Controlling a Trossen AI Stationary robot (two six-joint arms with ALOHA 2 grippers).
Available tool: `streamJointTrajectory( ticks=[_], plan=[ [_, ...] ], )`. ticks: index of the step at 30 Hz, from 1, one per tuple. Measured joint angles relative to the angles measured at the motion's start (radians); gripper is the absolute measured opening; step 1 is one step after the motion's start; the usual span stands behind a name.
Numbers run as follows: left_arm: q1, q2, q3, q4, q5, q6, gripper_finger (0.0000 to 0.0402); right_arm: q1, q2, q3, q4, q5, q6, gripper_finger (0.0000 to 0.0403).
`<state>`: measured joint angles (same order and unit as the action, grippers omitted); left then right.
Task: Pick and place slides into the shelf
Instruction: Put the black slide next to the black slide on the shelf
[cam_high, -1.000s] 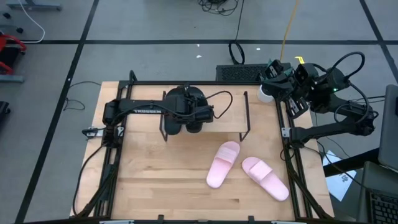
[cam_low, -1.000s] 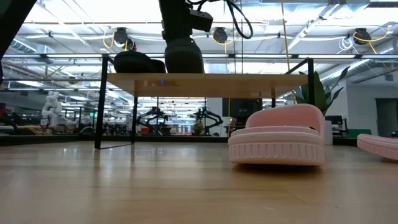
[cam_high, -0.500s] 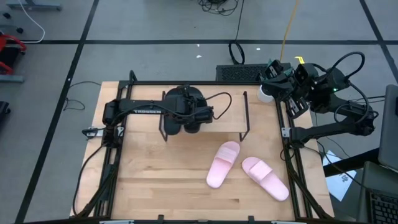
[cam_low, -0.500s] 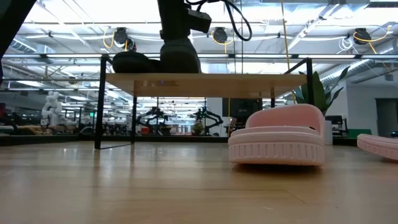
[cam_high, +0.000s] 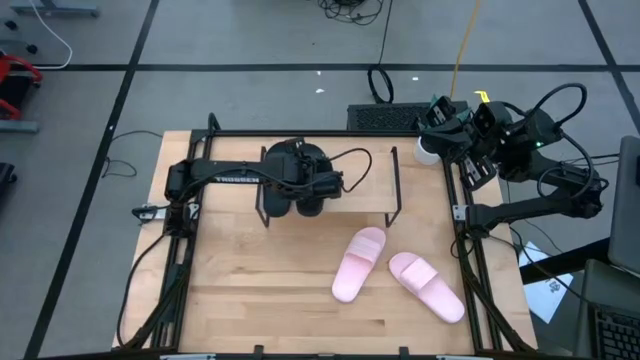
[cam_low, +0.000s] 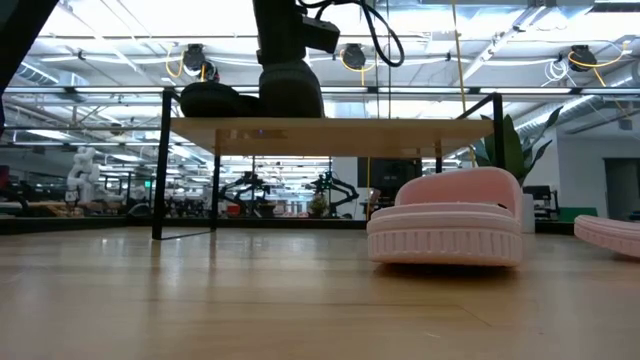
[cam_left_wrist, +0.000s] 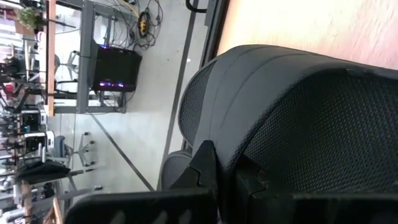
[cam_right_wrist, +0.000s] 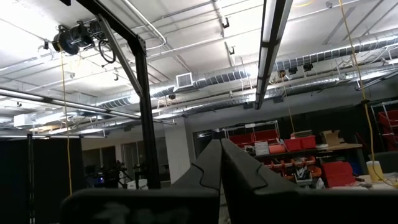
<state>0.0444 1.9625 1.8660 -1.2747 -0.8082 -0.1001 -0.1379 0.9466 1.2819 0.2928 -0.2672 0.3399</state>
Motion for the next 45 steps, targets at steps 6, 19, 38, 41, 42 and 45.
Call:
streamJointTrajectory(
  ticks=[6, 19, 38, 41, 42, 45],
  plan=[
    [0.000, 0.000, 0.000, 0.000, 0.000, -0.007, 0.0000, 0.000, 0.000, 0.000, 0.000, 0.000, 0.000, 0.0000],
    [0.000, -0.001, 0.000, -0.002, 0.028, -0.026, 0.0003, 0.000, 0.000, 0.000, 0.000, 0.000, 0.018, 0.0000],
    [0.000, -0.002, 0.000, -0.009, 0.079, -0.009, 0.0040, 0.000, 0.000, 0.000, 0.000, 0.000, 0.019, 0.0000],
    [0.000, -0.002, 0.000, -0.009, 0.079, -0.010, 0.0056, 0.000, 0.000, 0.000, 0.000, 0.000, 0.018, 0.0000],
    [0.000, -0.002, 0.000, -0.009, 0.079, -0.010, 0.0061, 0.000, 0.000, 0.000, 0.000, 0.000, 0.018, 0.0000],
    [0.001, -0.002, 0.000, -0.009, 0.079, -0.009, 0.0075, 0.000, 0.000, 0.000, 0.000, 0.000, 0.018, 0.0000]
  ],
)
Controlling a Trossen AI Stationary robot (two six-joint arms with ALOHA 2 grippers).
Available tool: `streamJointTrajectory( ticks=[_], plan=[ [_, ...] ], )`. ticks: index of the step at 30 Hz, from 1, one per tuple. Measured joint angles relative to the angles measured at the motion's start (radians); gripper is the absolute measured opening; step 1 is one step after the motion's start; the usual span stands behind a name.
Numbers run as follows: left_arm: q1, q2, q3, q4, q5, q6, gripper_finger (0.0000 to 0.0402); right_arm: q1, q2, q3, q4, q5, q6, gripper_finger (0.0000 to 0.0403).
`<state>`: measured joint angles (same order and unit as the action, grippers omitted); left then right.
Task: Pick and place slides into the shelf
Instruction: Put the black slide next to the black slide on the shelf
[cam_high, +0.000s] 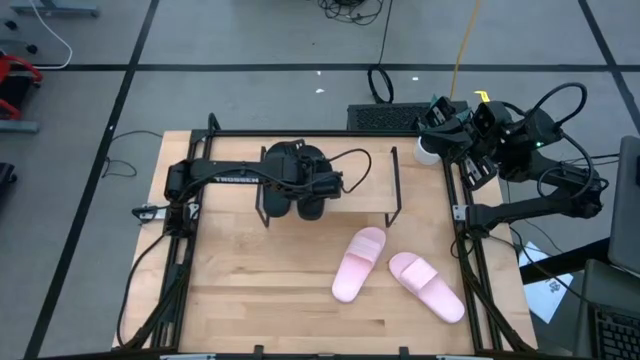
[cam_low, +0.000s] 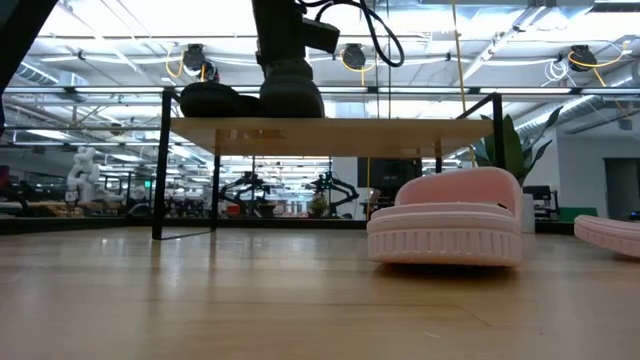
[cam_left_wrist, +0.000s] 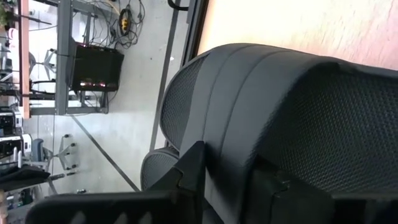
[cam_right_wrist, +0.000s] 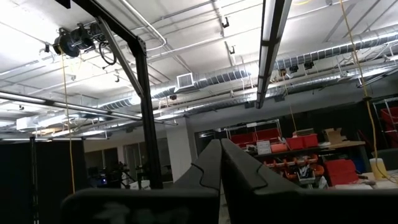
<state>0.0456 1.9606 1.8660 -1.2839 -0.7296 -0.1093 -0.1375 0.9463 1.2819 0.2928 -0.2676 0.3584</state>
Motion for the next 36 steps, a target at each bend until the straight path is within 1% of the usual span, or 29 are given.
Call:
streamJointTrajectory(
  ticks=[4, 36],
  plan=[
    [0.001, 0.000, 0.000, 0.000, -0.001, 0.002, 0.0085, 0.000, 0.000, 0.000, 0.000, 0.000, 0.000, 0.0000],
    [0.012, 0.000, -0.001, 0.001, -0.002, 0.064, 0.0086, 0.000, 0.000, 0.000, 0.000, 0.000, 0.000, 0.0000]
  ],
)
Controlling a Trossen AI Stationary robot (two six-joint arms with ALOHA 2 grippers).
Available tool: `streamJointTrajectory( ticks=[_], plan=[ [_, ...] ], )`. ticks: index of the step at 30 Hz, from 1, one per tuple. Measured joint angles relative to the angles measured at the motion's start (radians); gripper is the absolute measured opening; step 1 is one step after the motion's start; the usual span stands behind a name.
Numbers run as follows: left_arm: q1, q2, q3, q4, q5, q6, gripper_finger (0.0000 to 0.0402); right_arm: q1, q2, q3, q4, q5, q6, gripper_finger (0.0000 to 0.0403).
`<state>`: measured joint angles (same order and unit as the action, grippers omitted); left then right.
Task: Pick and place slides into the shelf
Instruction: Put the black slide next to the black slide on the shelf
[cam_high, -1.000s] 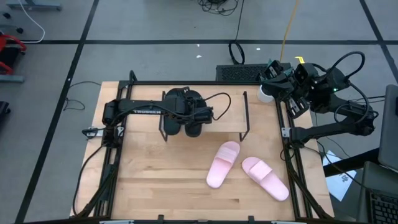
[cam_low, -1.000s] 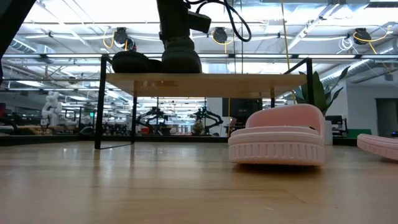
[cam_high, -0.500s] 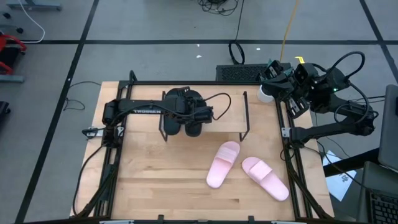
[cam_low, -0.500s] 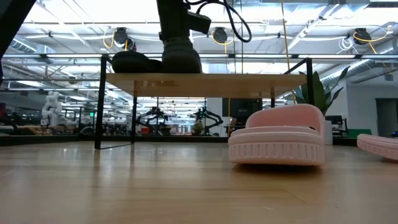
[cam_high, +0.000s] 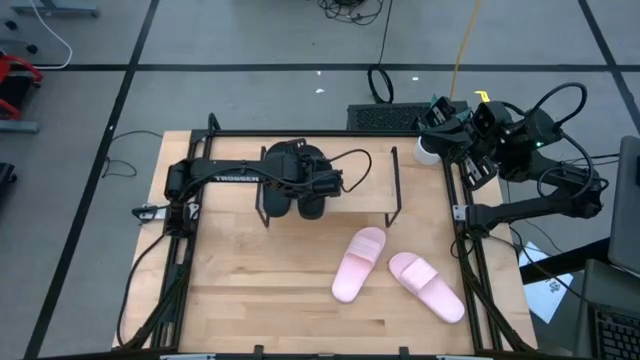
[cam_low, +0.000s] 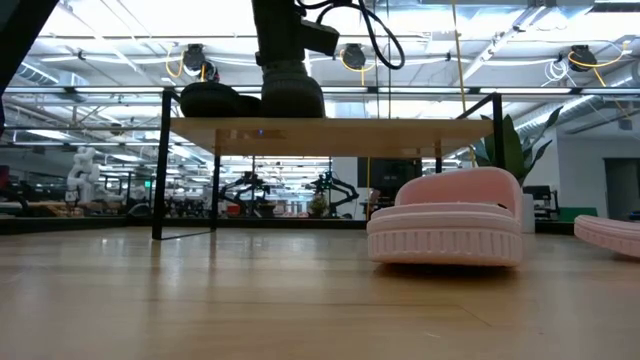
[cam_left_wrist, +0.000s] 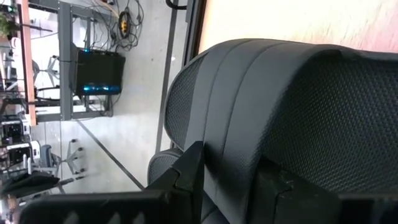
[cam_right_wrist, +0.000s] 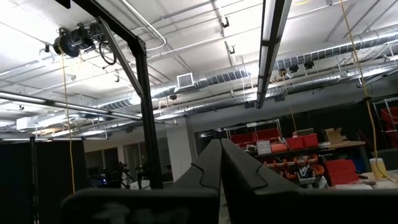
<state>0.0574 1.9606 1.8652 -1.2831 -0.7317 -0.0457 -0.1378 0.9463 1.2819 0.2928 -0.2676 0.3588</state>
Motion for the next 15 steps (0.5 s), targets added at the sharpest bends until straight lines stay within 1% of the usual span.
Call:
streamJointTrajectory(
  ticks=[15],
  plan=[
    [0.000, 0.000, 0.000, 0.001, 0.024, 0.010, 0.0086, 0.000, 0.000, 0.000, 0.000, 0.000, 0.000, 0.0000]
  ],
)
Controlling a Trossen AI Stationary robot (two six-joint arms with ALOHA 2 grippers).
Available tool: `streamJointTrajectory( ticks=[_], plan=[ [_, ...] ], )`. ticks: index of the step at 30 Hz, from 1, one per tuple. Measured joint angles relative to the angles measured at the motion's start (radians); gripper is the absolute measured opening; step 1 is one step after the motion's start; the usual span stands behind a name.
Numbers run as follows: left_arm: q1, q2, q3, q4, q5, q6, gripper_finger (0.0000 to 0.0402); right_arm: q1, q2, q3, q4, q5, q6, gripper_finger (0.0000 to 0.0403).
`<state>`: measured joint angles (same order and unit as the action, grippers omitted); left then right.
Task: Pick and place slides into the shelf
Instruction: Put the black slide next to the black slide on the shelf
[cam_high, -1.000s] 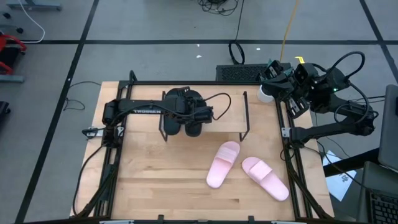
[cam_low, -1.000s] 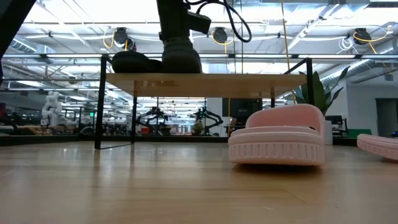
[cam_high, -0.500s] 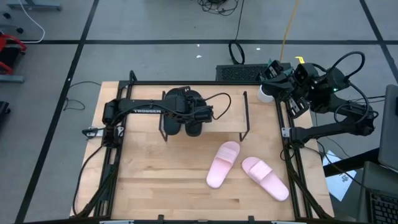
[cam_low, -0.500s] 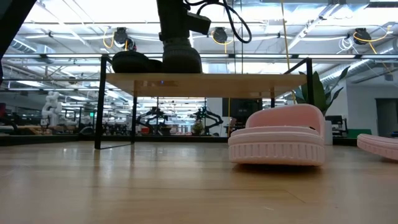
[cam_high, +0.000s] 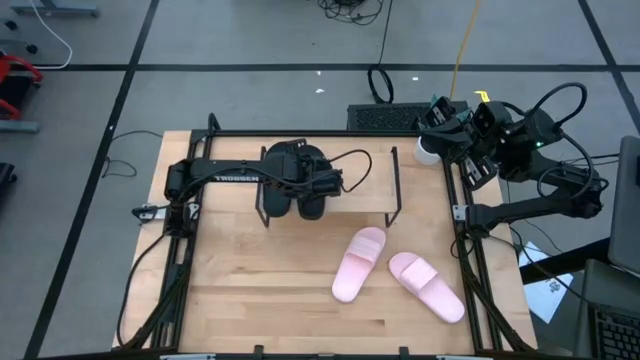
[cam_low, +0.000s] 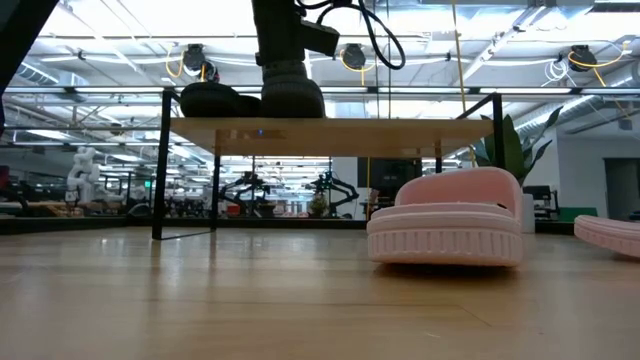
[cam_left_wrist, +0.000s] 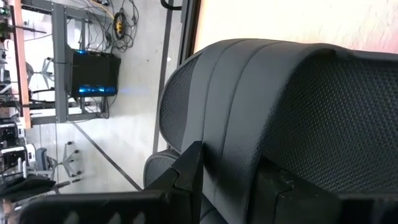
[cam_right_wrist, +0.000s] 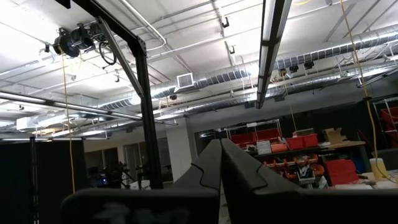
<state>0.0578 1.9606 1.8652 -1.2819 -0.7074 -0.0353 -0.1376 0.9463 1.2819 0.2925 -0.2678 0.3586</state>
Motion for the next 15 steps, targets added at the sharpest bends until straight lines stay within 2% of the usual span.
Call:
streamJointTrajectory(
  ticks=[15],
  plan=[
    [0.000, 0.000, 0.000, 0.001, 0.002, -0.019, 0.0086, 0.000, 0.000, 0.000, -0.014, 0.000, 0.000, 0.0000]
  ],
)
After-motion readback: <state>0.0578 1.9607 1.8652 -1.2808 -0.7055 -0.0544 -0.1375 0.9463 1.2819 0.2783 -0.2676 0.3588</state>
